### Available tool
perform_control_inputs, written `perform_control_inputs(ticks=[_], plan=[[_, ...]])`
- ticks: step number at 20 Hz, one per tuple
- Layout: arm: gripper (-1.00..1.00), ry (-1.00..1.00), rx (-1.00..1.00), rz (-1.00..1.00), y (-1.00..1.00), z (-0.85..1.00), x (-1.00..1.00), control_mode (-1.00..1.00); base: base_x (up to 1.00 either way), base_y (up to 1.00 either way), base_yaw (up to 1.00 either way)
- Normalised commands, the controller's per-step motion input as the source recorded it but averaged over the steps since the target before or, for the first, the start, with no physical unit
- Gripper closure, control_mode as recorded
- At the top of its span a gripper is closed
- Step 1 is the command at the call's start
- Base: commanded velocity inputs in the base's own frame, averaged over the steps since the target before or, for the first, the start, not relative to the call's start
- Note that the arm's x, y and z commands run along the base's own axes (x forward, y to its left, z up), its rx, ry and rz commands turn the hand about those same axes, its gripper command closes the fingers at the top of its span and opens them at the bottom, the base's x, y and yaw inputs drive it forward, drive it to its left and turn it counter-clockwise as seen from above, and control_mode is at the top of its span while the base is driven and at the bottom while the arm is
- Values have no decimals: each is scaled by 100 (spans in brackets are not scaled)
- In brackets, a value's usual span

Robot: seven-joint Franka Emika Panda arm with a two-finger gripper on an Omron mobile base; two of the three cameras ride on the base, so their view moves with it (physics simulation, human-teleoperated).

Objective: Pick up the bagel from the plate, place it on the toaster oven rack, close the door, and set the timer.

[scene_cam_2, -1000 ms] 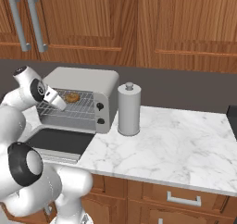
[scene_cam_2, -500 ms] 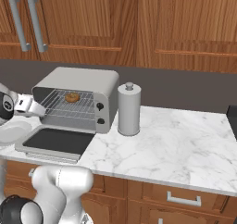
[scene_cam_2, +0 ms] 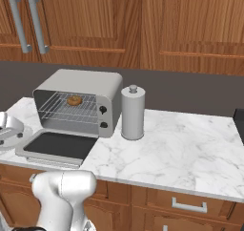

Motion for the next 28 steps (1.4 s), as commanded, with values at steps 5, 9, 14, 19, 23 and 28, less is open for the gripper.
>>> perform_control_inputs(ticks=[5,9,14,19,23,28], plan=[[-100,25,-23,20,52,0,-35,-100,0,0,0],[-100,24,-28,14,41,-6,-3,-100,0,0,0],[-100,12,-30,11,26,-24,0,-100,0,0,0],[-100,-14,-23,4,1,-36,10,-100,0,0,0],[-100,-24,-18,0,0,-38,15,-100,0,0,0],[-100,-22,-10,0,0,-30,14,-100,0,0,0]])
